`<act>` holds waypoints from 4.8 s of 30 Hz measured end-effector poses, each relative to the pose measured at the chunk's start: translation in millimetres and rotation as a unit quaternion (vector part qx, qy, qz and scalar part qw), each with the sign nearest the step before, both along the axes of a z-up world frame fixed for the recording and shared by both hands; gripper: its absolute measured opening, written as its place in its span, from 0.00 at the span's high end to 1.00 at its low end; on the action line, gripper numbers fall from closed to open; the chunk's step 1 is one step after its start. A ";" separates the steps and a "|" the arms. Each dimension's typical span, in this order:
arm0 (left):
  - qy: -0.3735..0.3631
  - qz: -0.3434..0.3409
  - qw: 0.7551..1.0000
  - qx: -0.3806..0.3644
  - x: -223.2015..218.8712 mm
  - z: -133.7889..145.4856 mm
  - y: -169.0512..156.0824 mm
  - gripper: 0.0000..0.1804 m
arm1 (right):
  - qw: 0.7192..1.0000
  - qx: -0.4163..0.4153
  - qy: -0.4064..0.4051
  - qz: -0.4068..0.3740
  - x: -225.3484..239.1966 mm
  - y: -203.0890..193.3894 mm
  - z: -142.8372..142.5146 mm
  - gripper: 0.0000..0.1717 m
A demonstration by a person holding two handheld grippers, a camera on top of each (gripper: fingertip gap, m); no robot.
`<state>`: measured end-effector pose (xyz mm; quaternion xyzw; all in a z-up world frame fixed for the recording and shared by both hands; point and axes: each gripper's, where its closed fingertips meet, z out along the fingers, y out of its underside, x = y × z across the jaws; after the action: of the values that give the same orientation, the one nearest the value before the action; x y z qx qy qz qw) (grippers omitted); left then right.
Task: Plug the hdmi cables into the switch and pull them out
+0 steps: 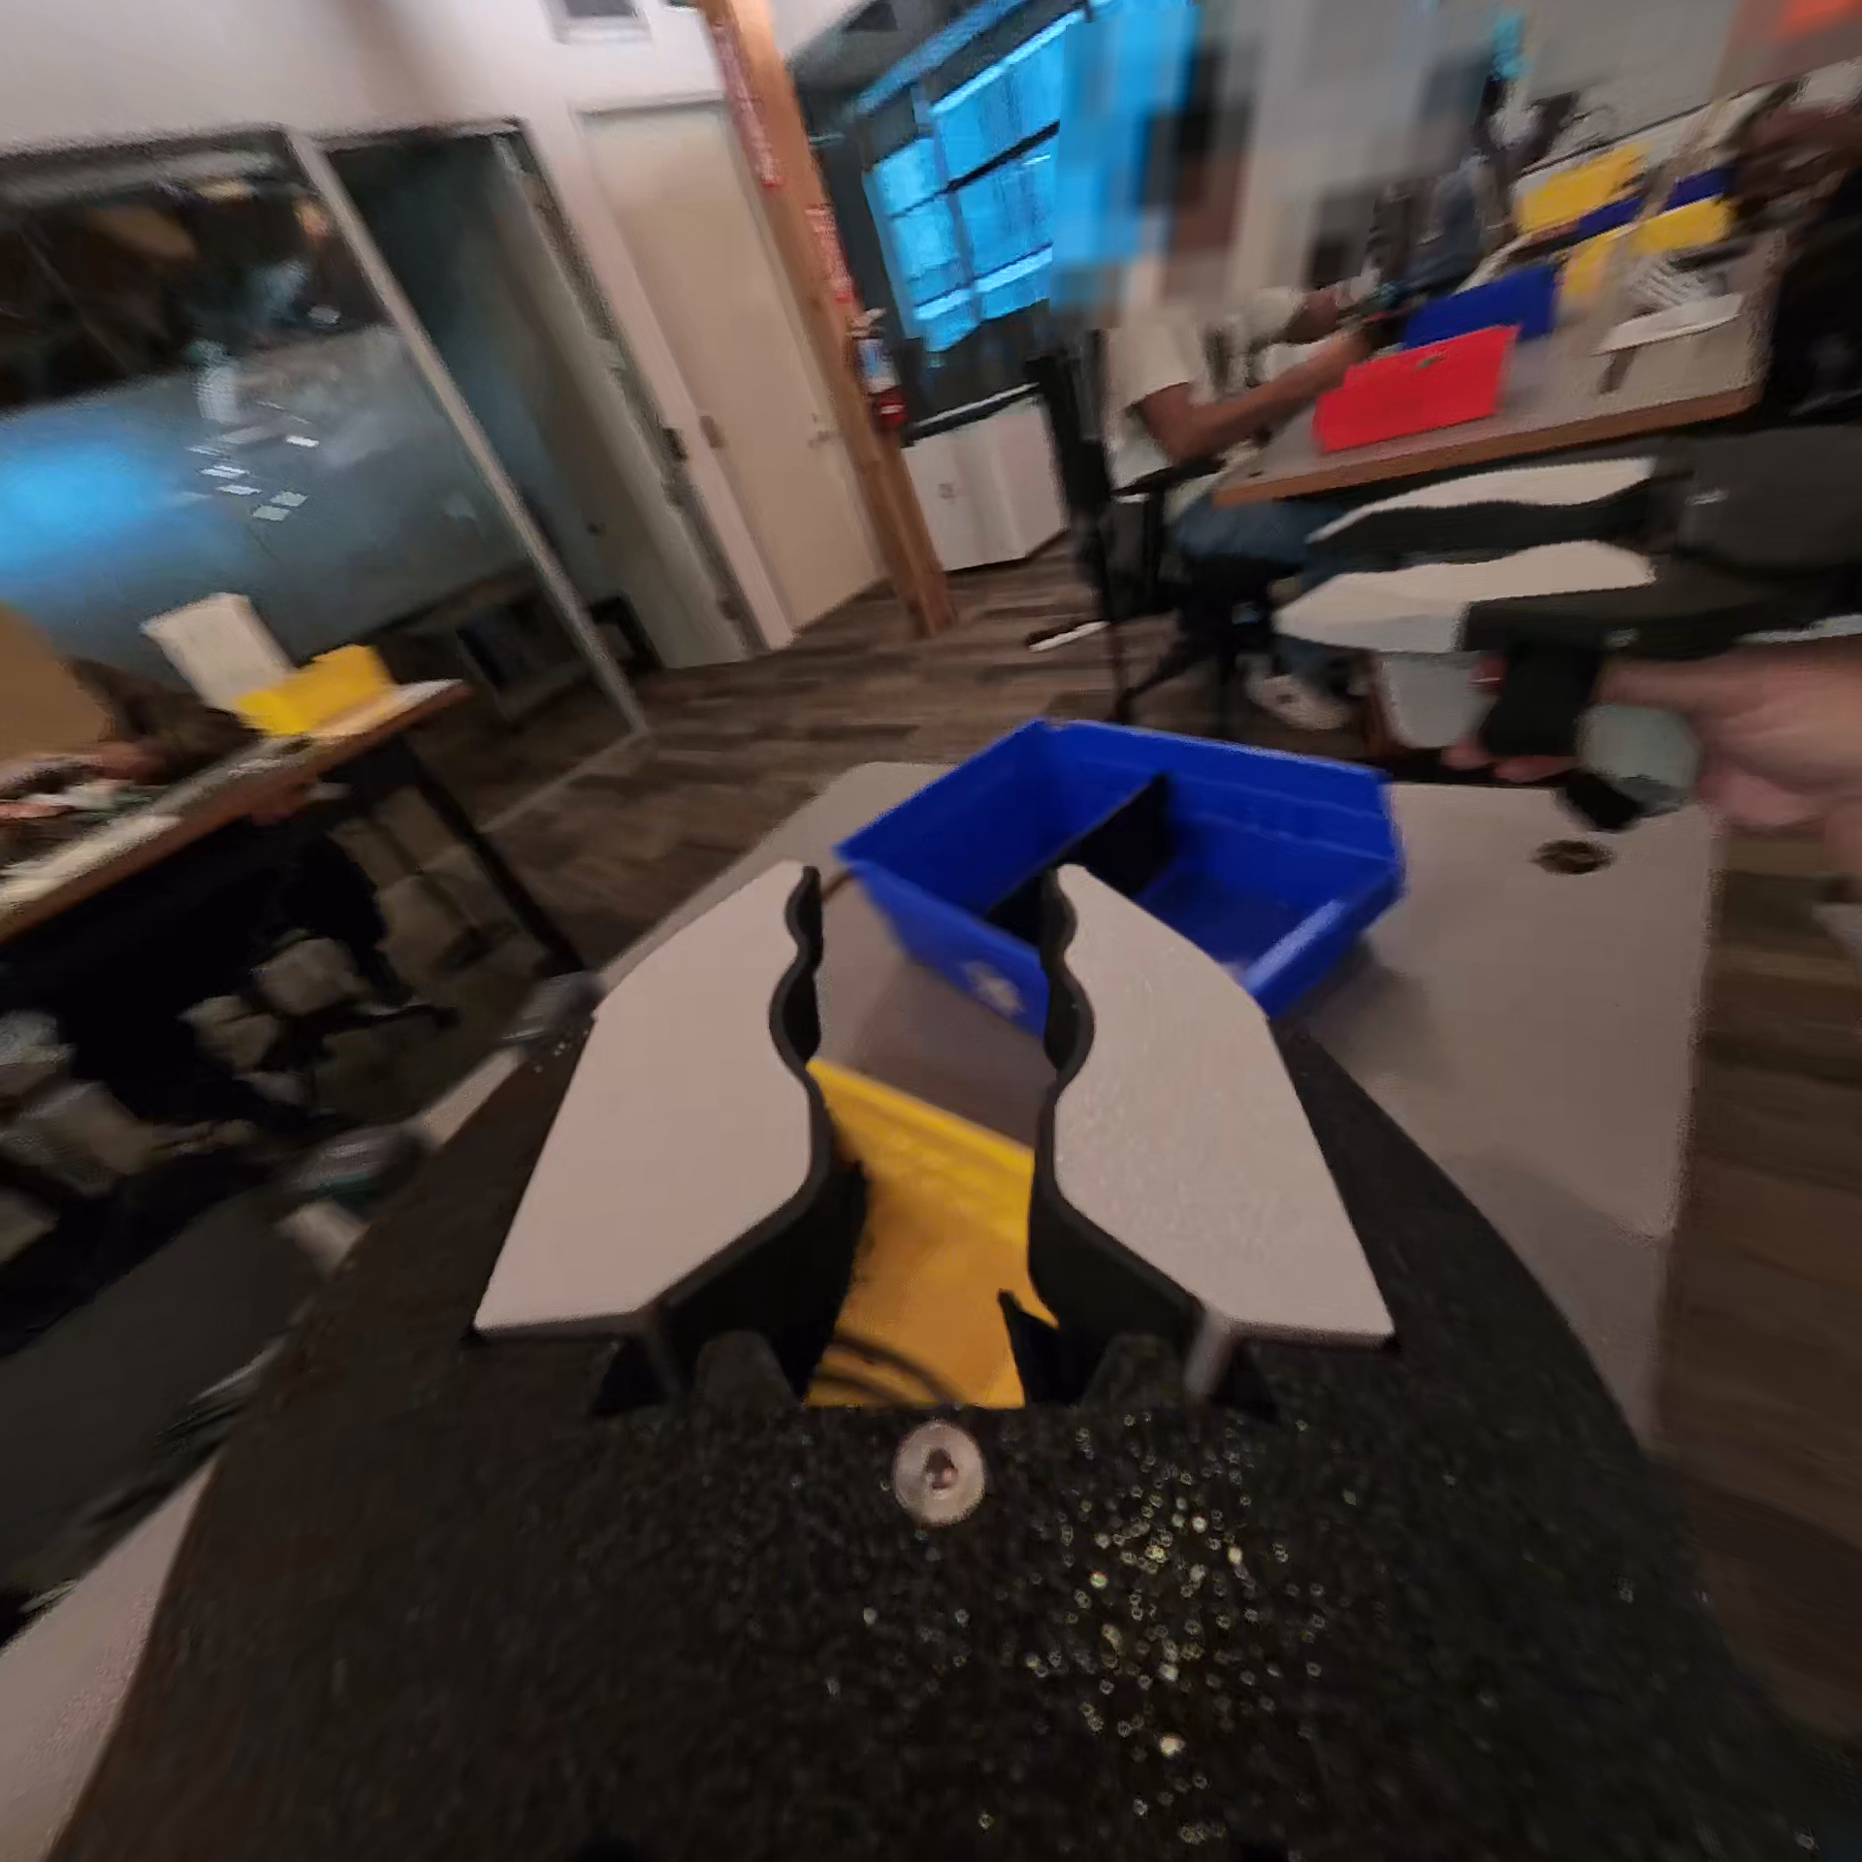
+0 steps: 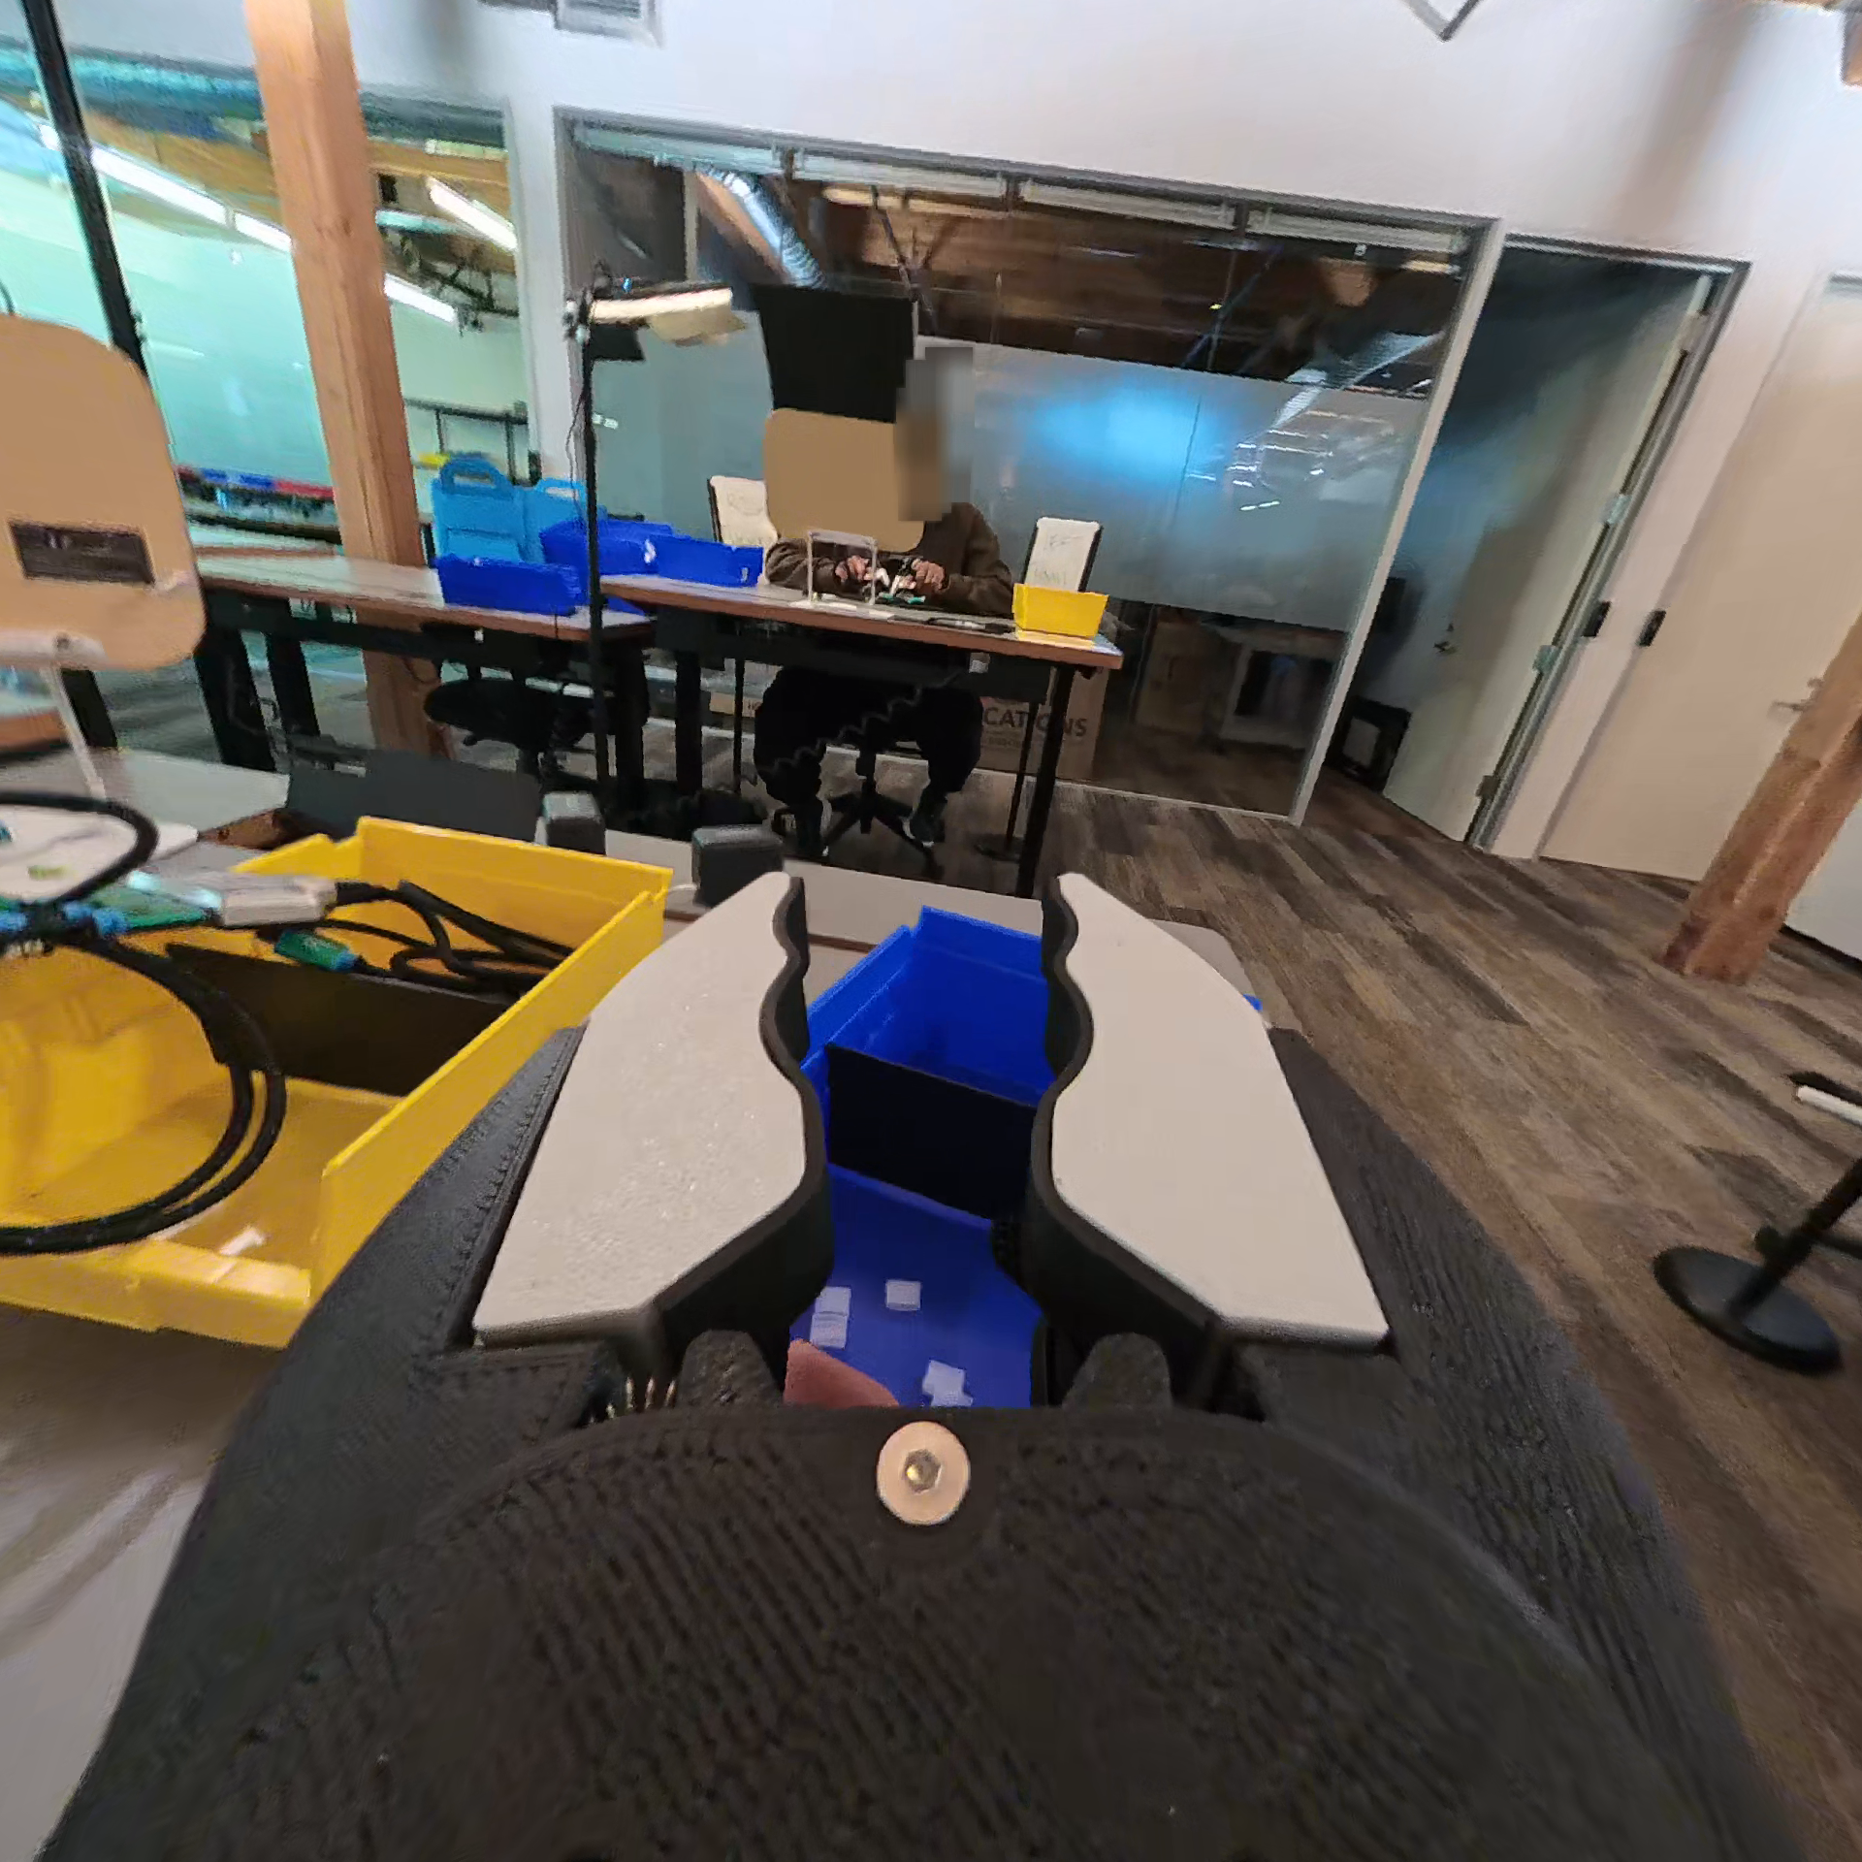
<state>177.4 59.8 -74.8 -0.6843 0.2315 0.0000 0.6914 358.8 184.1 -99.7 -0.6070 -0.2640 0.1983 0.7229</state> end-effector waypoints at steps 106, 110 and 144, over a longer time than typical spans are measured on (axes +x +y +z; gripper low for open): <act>-0.216 -0.184 0.943 0.177 -258.5 63.7 21.1 0.85 | 0.923 0.197 0.051 0.325 -343.0 -64.0 95.2 0.81; -0.220 -0.145 0.931 0.252 -283.9 87.2 -11.3 0.85 | 0.935 0.205 0.066 0.282 -325.8 -59.8 104.1 0.81; 0.041 0.184 0.976 -0.112 -349.0 -38.8 6.7 0.85 | 0.926 0.079 0.058 0.365 -346.7 -23.4 61.7 0.85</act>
<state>-171.6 66.5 -113.6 -0.7877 0.1282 0.1299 0.5884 12.1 160.6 -38.0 -0.3968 -0.4397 0.4618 0.6602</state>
